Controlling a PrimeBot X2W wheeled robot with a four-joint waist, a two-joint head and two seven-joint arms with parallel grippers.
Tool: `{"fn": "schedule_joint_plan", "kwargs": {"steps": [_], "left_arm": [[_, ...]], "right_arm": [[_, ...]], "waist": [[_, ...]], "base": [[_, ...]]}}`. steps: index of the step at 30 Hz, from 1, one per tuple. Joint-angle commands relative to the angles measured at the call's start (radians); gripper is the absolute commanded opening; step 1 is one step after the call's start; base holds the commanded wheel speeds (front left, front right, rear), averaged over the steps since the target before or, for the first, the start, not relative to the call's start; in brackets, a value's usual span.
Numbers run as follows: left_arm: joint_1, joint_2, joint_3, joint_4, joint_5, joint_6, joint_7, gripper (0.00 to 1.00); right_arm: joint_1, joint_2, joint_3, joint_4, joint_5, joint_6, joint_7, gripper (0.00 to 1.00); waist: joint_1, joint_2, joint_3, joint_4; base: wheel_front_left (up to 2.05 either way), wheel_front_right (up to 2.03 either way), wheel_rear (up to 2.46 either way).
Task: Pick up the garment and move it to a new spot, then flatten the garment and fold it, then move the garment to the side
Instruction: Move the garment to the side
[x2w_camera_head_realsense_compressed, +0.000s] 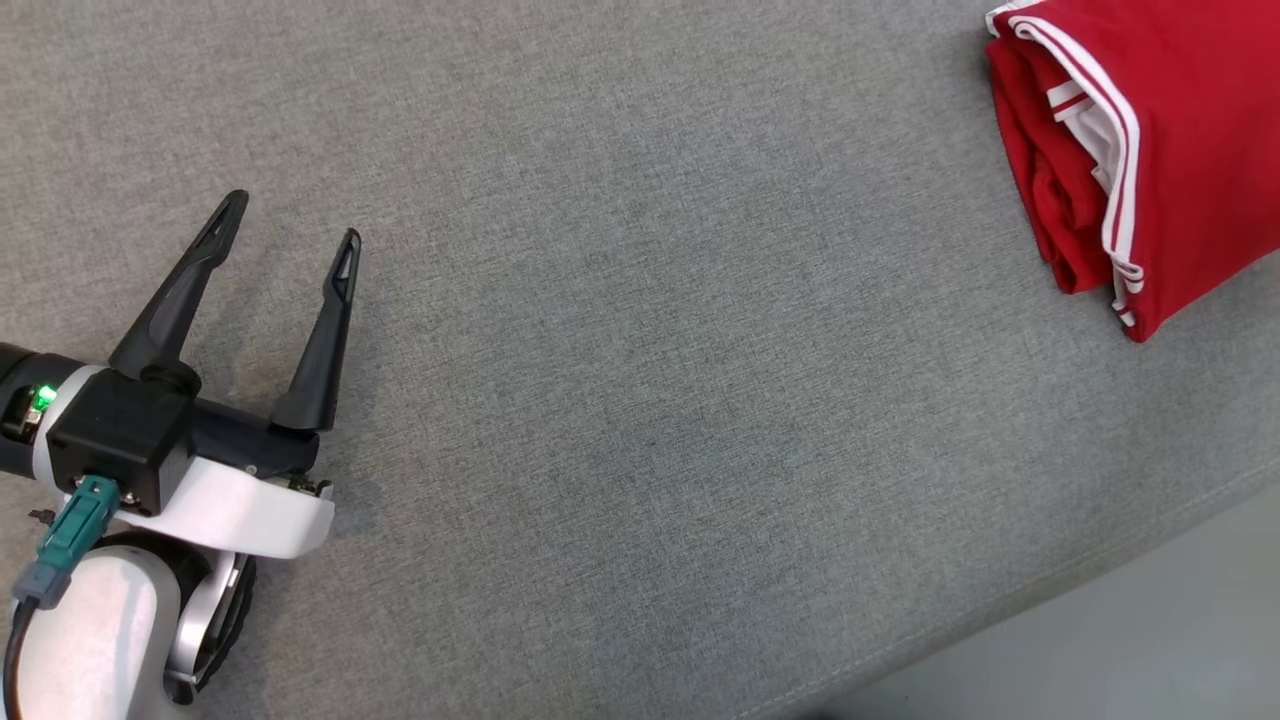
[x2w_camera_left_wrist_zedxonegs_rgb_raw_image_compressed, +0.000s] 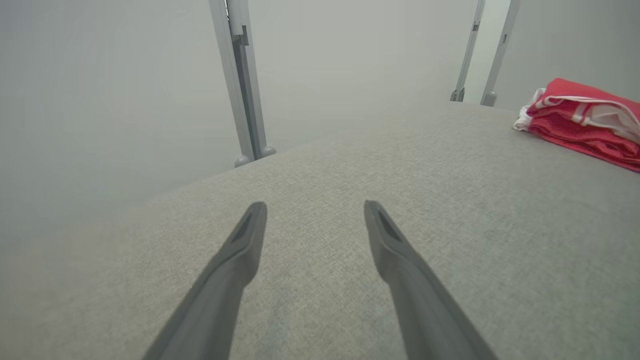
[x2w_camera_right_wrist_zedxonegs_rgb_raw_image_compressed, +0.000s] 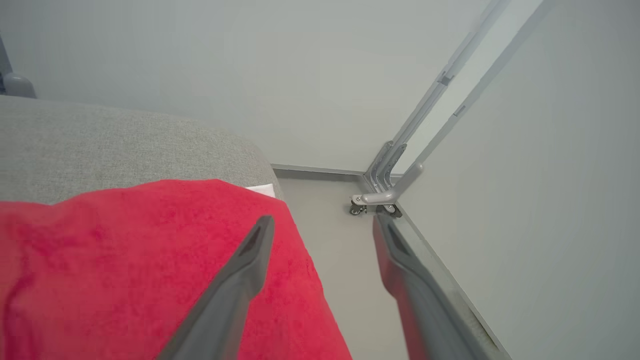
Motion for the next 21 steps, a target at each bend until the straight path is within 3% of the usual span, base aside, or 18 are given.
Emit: {"fn": "schedule_joint_plan", "kwargs": {"steps": [1,10,21], "left_arm": [[-0.007,-0.001,0.004,0.004,-0.005,0.007,-0.007,1.0],[0.015,-0.045,0.005,0.068,-0.043,0.025,-0.061,1.0],[0.065,-0.118,0.005,0.163,-0.079,0.067,-0.131,1.0]], "right_arm": [[0.015,0.005,-0.024,-0.019,0.004,-0.002,-0.005,1.0],[0.142,0.131,-0.2,-0.214,-0.051,-0.002,-0.004,1.0],[0.369,0.273,-0.192,-0.445,-0.069,-0.002,-0.004,1.0]], "waist": [[0.0,0.0,-0.011,0.0],[0.0,0.0,-0.116,0.032],[0.0,0.0,-0.275,0.143]], "base": [[0.0,0.0,0.0],[0.0,0.0,0.0],[0.0,0.0,0.0]]}}
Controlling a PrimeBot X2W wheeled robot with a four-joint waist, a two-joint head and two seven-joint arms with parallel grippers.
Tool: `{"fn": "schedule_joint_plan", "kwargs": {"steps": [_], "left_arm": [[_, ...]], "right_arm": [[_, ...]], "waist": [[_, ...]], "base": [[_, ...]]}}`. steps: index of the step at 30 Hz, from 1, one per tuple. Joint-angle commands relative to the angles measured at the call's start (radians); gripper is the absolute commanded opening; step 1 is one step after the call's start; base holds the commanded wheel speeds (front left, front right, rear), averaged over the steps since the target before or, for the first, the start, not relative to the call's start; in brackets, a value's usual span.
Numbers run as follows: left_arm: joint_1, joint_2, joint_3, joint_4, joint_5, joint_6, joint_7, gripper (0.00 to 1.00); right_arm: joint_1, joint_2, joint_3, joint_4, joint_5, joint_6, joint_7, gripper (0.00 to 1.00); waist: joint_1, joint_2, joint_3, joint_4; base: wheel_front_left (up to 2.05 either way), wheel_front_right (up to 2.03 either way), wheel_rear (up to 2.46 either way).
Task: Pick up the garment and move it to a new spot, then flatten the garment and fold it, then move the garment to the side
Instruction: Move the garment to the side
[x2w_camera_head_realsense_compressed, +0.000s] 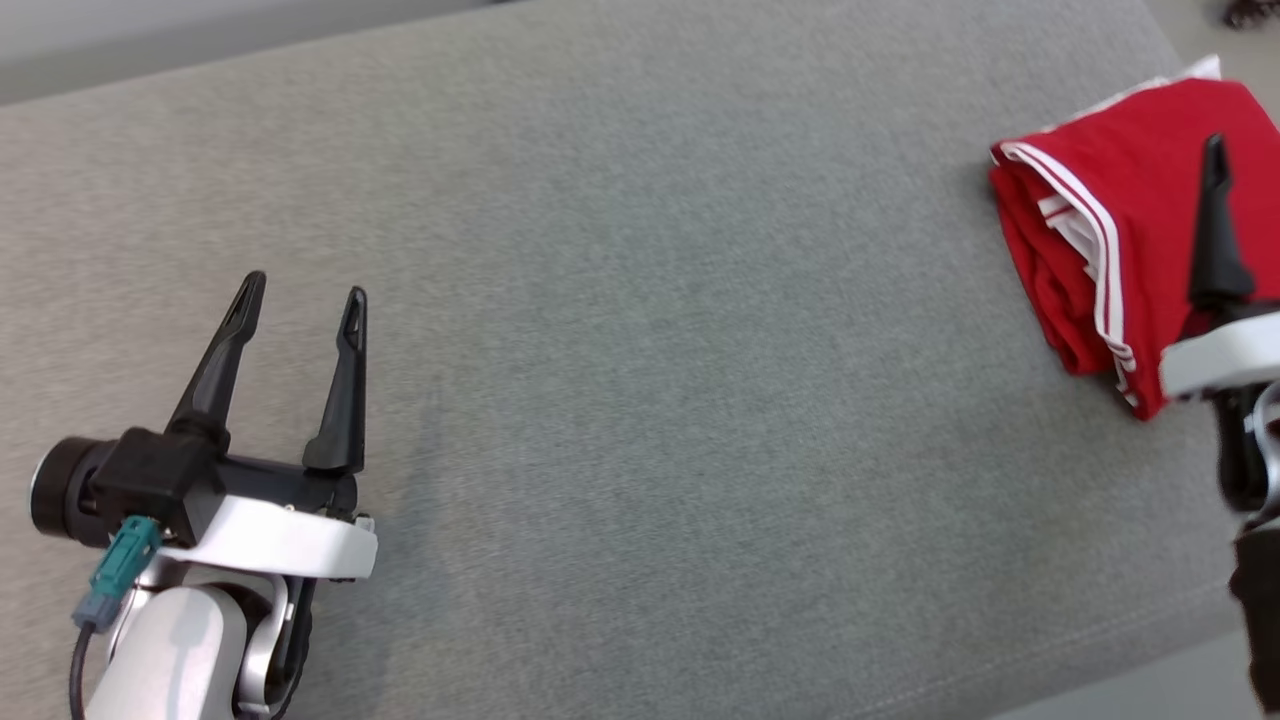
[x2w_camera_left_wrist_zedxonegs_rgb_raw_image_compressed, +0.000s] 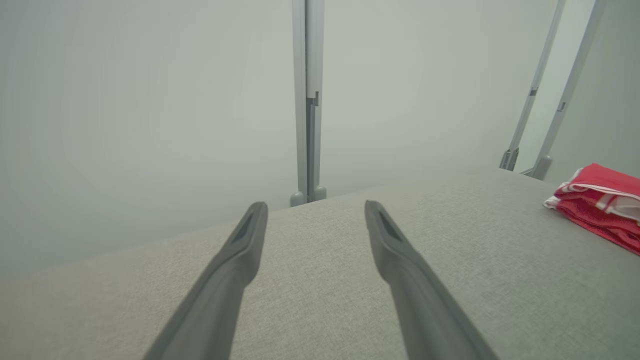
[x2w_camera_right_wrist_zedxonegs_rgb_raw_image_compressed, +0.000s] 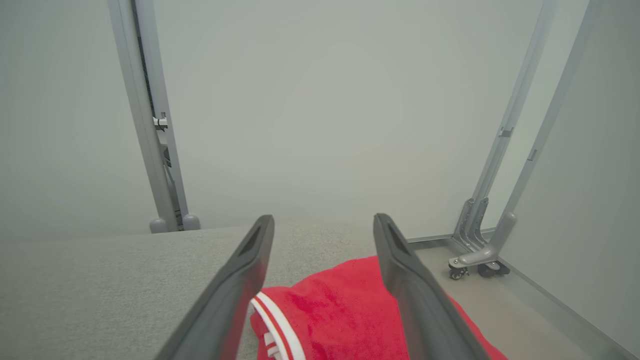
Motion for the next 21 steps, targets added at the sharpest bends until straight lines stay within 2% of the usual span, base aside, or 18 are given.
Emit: {"fn": "schedule_joint_plan", "kwargs": {"steps": [1,12,21], "left_arm": [[0.02,-0.005,0.006,0.013,-0.007,0.015,-0.011,1.0],[0.112,-0.017,0.045,0.041,-0.041,0.056,-0.039,1.0],[0.197,-0.004,0.063,0.027,-0.073,0.061,-0.03,1.0]], "right_arm": [[0.05,0.025,0.006,-0.044,0.001,-0.001,-0.002,1.0],[0.247,0.094,0.032,-0.216,-0.023,-0.001,0.065,1.0],[0.401,0.129,0.063,-0.34,-0.026,-0.001,0.141,1.0]], "waist": [[0.0,0.0,-0.06,0.061],[0.0,0.0,-0.166,0.172],[0.0,0.0,-0.24,0.227]], "base": [[0.0,0.0,0.0],[0.0,0.0,0.0],[0.0,0.0,0.0]]}}
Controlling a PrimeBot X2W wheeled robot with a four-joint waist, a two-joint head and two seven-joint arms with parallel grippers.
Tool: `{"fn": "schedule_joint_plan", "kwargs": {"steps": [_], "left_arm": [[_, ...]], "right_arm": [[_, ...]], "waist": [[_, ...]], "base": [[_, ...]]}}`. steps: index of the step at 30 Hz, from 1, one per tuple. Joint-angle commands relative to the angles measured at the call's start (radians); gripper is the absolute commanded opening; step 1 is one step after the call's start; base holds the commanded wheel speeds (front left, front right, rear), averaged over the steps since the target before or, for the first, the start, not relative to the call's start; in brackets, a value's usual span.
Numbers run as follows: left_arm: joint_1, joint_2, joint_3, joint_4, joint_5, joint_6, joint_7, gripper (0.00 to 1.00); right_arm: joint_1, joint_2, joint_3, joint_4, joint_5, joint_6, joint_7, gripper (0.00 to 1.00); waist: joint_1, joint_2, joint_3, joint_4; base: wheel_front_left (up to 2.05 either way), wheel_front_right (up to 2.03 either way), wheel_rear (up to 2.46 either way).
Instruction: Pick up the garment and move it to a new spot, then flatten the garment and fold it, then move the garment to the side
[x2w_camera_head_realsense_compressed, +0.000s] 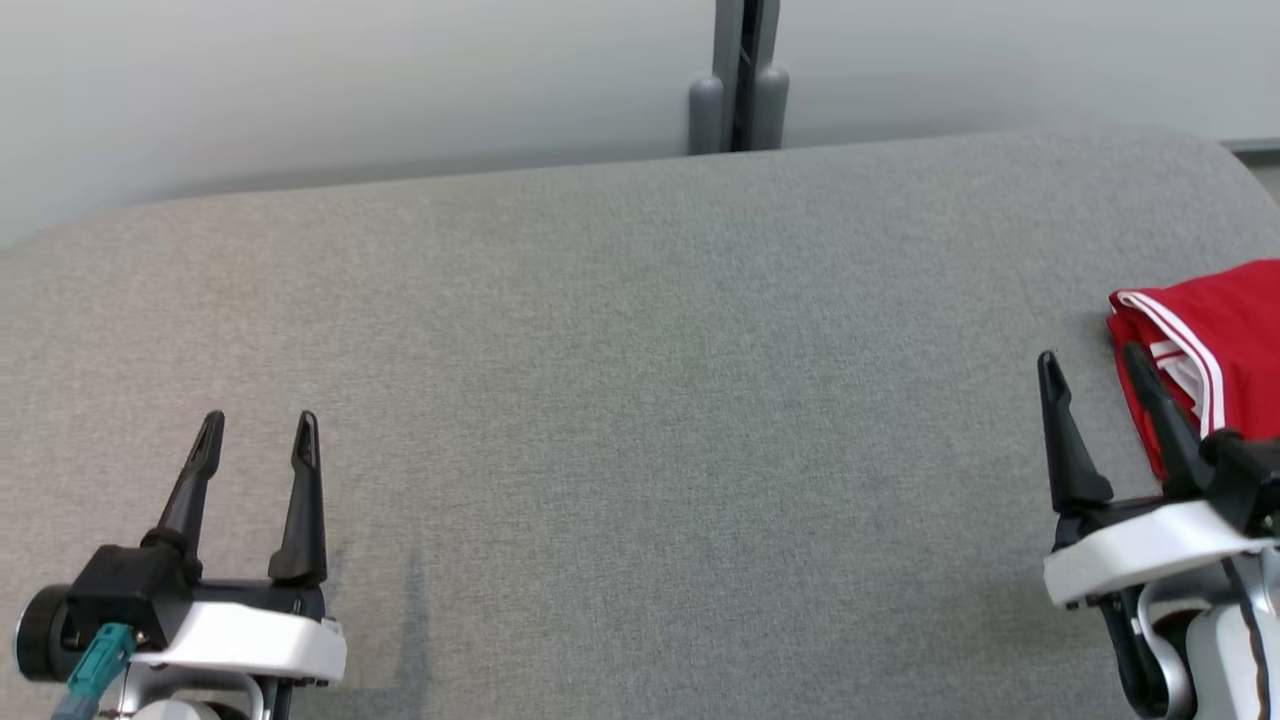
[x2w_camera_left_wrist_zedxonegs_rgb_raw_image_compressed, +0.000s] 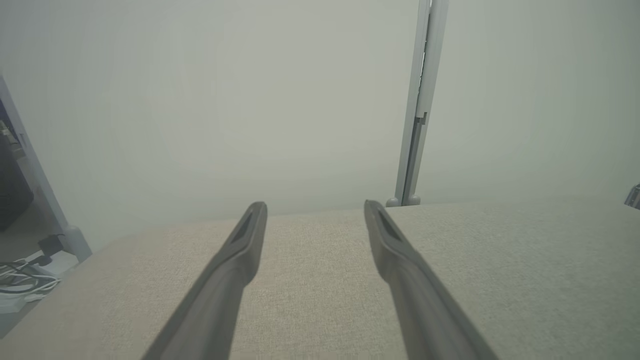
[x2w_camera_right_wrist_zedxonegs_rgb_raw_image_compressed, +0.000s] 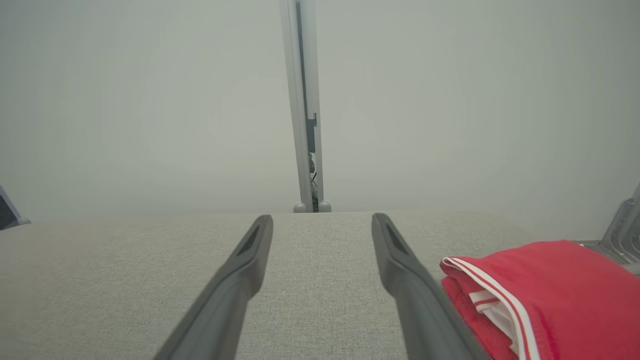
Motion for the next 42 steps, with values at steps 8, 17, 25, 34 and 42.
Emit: {"fn": "schedule_joint_plan", "kwargs": {"steps": [8,17,25,34,42], "left_arm": [[0.064,0.01,-0.02,-0.009,0.002,0.01,0.021,1.0],[0.113,0.012,-0.04,-0.013,-0.001,0.017,0.039,1.0],[0.138,0.017,-0.046,-0.015,-0.007,0.027,0.055,1.0],[0.145,0.017,-0.05,-0.016,-0.016,0.037,0.072,1.0],[0.141,0.02,-0.051,-0.015,-0.021,0.04,0.072,1.0]], "right_arm": [[0.138,0.014,-0.012,-0.106,-0.017,-0.001,0.052,1.0],[0.259,0.025,-0.029,-0.207,-0.034,-0.001,0.097,1.0],[0.321,0.036,-0.049,-0.279,-0.047,-0.001,0.124,1.0],[0.336,0.043,-0.052,-0.313,-0.05,-0.001,0.138,1.0],[0.336,0.046,-0.054,-0.316,-0.053,-0.001,0.138,1.0]], "waist": [[0.0,-0.0001,-0.077,0.026],[0.0,-0.0001,-0.124,0.028],[0.0,-0.0001,-0.151,0.031],[0.0,-0.0001,-0.153,0.035],[0.0,-0.0001,-0.15,0.036]], "base": [[0.0,0.0,0.0],[0.0,0.0,0.0],[0.0,0.0,0.0],[0.0,0.0,0.0],[0.0,0.0,0.0]]}}
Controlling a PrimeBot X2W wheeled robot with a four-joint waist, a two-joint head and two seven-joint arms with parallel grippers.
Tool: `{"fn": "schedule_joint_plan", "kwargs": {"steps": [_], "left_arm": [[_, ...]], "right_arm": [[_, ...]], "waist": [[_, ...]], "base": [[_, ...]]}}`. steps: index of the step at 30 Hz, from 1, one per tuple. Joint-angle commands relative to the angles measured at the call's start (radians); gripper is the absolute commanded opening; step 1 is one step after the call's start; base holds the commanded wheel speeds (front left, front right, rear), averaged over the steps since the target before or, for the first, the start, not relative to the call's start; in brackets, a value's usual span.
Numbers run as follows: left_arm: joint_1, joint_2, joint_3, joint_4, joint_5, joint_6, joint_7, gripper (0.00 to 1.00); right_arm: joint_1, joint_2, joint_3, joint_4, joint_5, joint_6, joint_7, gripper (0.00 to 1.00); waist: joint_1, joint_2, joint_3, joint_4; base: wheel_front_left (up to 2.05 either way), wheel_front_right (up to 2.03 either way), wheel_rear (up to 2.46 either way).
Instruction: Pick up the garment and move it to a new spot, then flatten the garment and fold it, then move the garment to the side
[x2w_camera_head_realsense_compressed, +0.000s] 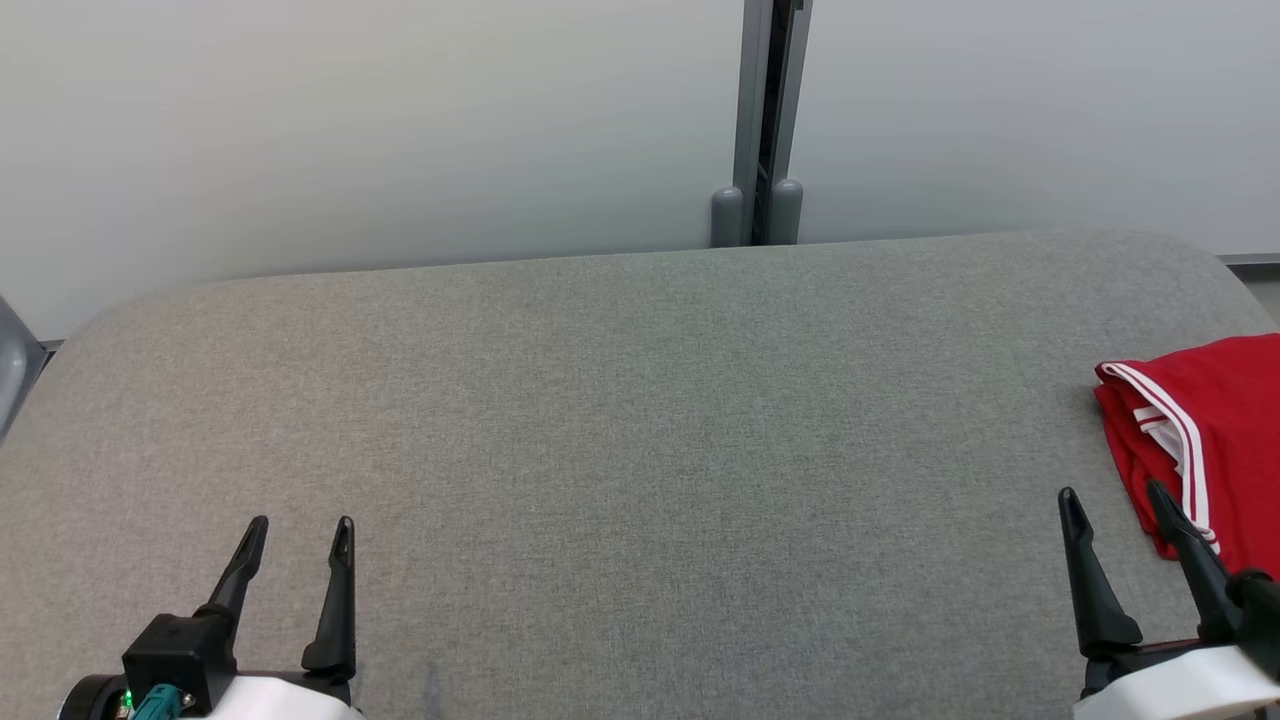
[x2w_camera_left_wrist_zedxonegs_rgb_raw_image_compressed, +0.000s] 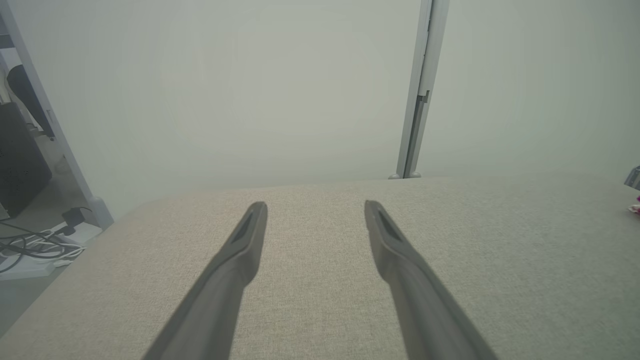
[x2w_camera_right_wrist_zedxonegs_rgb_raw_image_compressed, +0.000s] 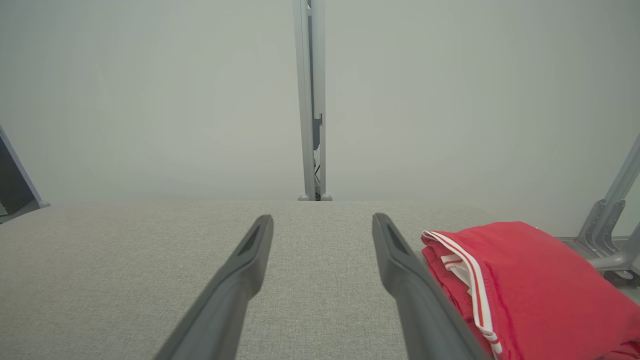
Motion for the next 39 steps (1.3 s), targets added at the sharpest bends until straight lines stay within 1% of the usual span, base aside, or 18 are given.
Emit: {"fn": "schedule_joint_plan", "kwargs": {"steps": [1,29,30,34,39], "left_arm": [[0.002,0.006,0.001,0.0,-0.006,0.005,-0.002,1.0],[-0.023,0.017,-0.005,0.023,-0.014,0.019,-0.012,1.0],[-0.008,0.009,-0.007,0.022,-0.016,0.015,-0.01,0.0],[0.01,-0.01,-0.015,0.047,-0.017,0.017,-0.01,0.0],[0.007,-0.024,0.009,0.054,-0.102,-0.003,0.007,0.0]], "right_arm": [[0.003,0.0,-0.003,-0.004,-0.005,-0.001,0.0,1.0],[0.001,0.002,-0.007,0.008,0.02,-0.001,-0.007,1.0],[0.0,0.003,-0.006,0.009,0.02,0.0,-0.001,0.0],[0.007,0.012,-0.004,0.036,0.02,0.0,0.0,0.0],[-0.002,0.01,0.009,0.055,0.119,0.0,-0.004,0.0]], "waist": [[0.0,0.0,0.0,0.0],[0.0,0.0,0.003,0.002],[0.0,0.0,0.003,0.002],[0.0,0.0,0.003,0.002],[0.0,0.0,0.004,0.001]], "base": [[0.0,0.0,0.0],[0.0,0.0,0.0],[0.0,0.0,0.0],[0.0,0.0,0.0],[0.0,0.0,0.0]]}}
